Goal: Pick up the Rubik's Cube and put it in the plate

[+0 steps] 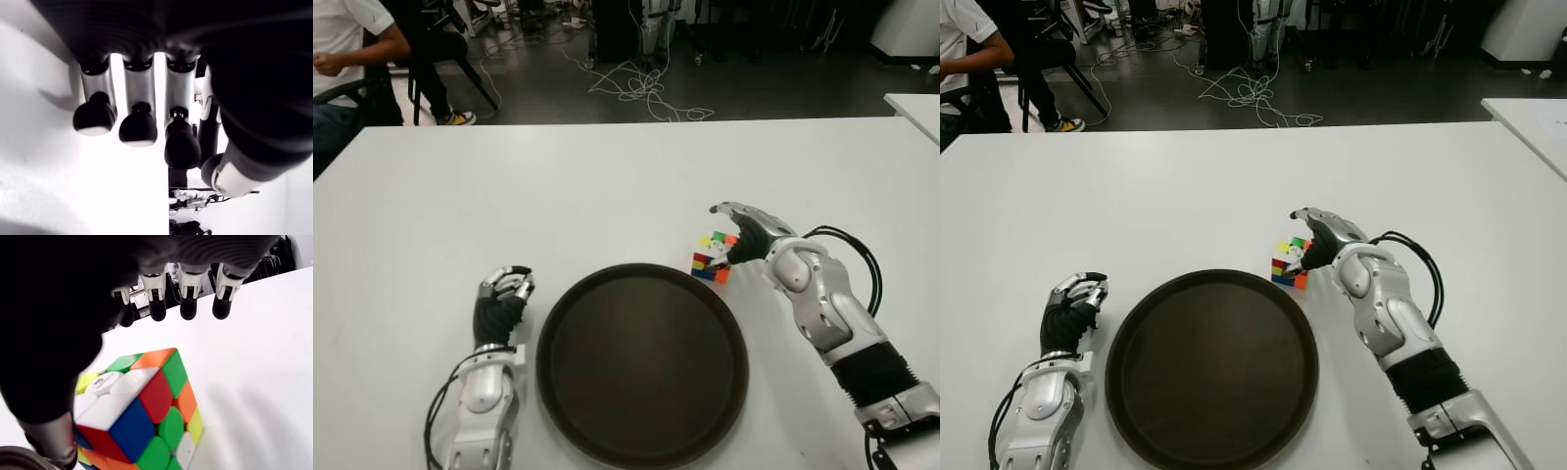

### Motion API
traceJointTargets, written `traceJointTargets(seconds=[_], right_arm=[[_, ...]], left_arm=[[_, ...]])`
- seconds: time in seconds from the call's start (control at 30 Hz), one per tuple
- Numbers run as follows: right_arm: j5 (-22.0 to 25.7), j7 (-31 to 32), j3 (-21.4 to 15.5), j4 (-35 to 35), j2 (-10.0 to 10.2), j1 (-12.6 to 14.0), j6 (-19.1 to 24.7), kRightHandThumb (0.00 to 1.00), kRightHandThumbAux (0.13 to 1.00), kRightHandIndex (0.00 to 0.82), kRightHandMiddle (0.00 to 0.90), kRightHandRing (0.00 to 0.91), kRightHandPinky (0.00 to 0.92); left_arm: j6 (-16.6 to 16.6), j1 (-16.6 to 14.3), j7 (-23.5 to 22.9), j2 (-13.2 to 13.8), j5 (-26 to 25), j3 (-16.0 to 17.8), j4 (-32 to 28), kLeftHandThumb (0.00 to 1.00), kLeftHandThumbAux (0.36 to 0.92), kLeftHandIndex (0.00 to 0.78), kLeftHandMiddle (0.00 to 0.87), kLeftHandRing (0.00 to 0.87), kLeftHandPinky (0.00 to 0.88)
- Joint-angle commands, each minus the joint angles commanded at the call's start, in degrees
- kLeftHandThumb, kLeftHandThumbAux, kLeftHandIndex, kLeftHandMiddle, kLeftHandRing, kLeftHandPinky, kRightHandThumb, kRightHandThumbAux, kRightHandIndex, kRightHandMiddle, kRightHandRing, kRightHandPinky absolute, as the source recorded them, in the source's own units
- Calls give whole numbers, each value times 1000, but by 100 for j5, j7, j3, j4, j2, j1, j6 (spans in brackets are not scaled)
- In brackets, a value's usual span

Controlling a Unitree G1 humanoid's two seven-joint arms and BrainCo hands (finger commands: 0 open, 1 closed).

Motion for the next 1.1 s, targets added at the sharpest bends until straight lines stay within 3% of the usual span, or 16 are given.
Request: traceJointTargets(seconds=[0.67, 1.1], right_arm=[[-44, 78, 127, -199, 15, 53, 70, 0, 775, 0, 0, 0, 0], [-65, 41, 177, -132, 7, 64, -5, 0, 753, 0, 0, 0, 0]], left_arm=[[269, -2, 12, -18, -38, 17, -111, 711, 704, 444, 812, 827, 829], [108, 2, 19, -10, -16, 24, -38, 711, 705, 444, 812, 828, 817]])
